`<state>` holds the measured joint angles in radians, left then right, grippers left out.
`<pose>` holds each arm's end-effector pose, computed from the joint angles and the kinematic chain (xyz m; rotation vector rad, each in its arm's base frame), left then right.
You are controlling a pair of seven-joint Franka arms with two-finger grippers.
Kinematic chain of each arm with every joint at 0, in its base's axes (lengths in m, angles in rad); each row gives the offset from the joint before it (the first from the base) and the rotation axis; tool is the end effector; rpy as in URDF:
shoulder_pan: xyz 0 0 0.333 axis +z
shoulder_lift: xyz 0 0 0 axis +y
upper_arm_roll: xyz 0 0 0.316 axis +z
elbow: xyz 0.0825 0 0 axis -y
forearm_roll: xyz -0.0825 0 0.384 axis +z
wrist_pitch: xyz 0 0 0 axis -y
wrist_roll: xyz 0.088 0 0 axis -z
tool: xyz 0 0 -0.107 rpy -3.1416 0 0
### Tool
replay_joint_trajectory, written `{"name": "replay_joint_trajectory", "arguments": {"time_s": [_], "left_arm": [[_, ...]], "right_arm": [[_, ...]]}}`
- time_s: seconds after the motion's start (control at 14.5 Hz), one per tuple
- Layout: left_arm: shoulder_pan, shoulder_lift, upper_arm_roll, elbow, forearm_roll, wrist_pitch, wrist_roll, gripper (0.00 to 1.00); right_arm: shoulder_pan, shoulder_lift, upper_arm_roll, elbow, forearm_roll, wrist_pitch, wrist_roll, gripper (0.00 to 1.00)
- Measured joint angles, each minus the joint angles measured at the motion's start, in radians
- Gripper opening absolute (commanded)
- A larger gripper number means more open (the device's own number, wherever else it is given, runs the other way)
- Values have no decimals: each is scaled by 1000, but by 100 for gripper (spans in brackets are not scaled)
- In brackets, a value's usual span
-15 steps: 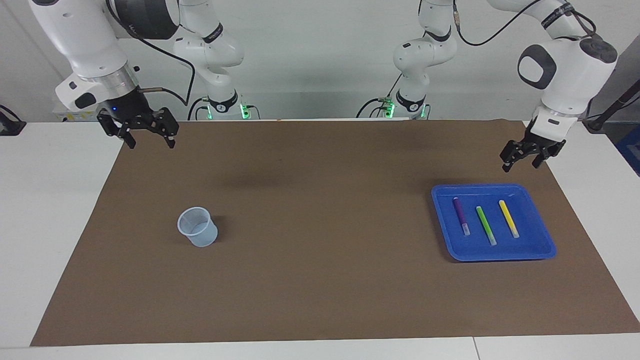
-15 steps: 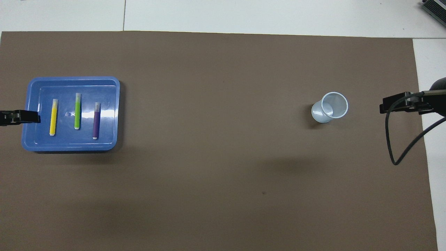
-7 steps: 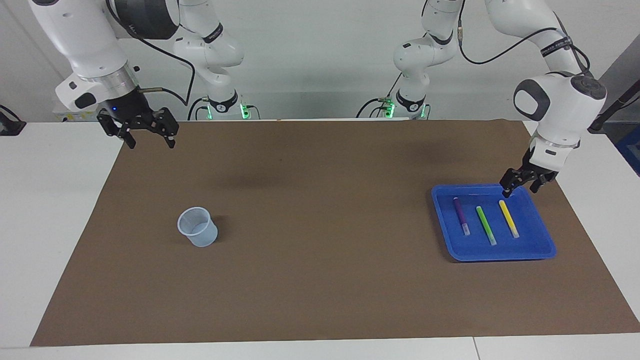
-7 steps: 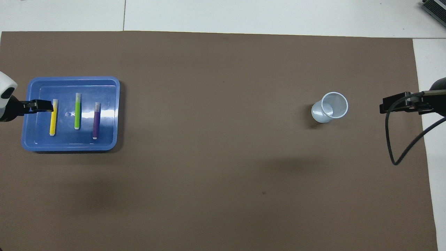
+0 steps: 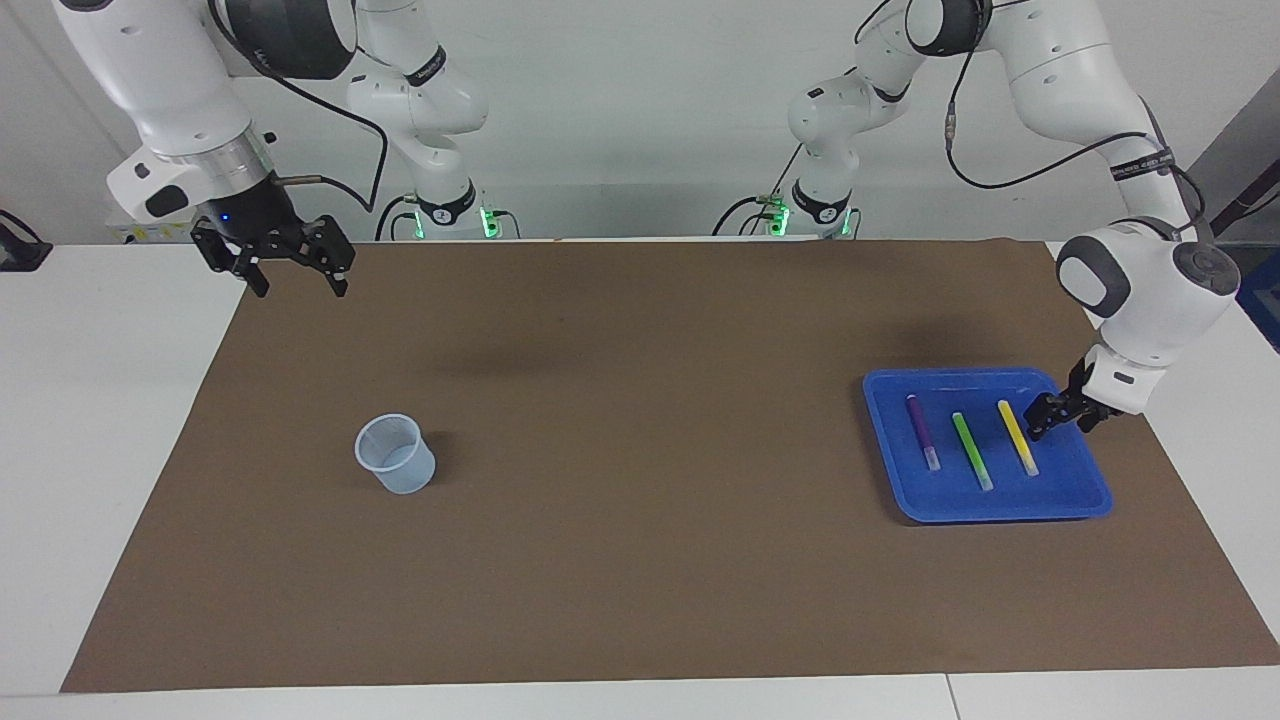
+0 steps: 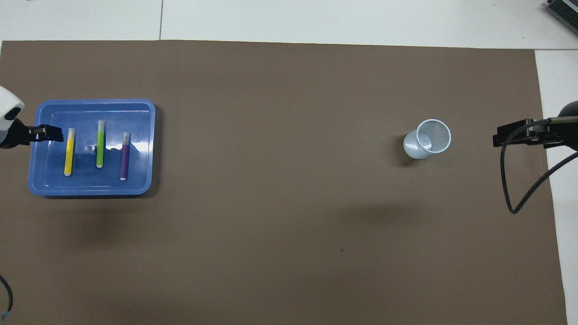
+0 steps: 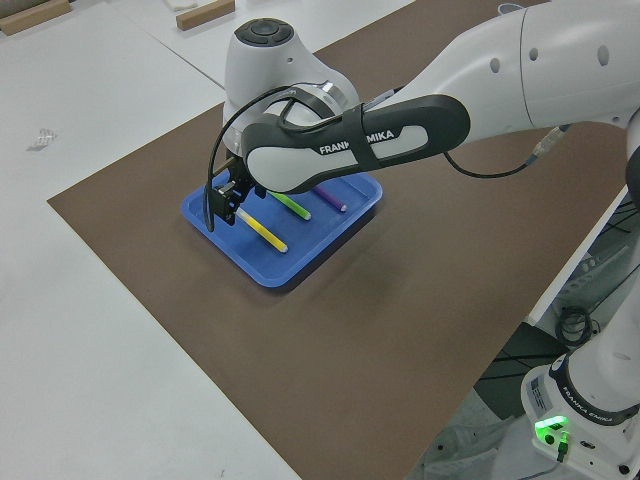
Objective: Transfer and insert pens with both arms
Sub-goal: 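Move the left gripper over the blue tray toward the yellow pen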
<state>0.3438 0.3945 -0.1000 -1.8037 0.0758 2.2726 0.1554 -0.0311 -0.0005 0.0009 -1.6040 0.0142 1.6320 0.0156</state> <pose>0.6317 0.1643 0.3354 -3.1022 -0.0788 -0.1104 0.5596 -0.0155 0.6145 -3.1265 0.0727 -0.0447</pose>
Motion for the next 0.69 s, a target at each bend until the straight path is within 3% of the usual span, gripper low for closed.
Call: {"name": "replay_joint_trajectory", "arguments": {"time_s": [0.69], "left_arm": [[-13,20,-16,-41,0,14,6,67]], "right_arm": [[20,-3,6,0,12,-47,0,100]]}}
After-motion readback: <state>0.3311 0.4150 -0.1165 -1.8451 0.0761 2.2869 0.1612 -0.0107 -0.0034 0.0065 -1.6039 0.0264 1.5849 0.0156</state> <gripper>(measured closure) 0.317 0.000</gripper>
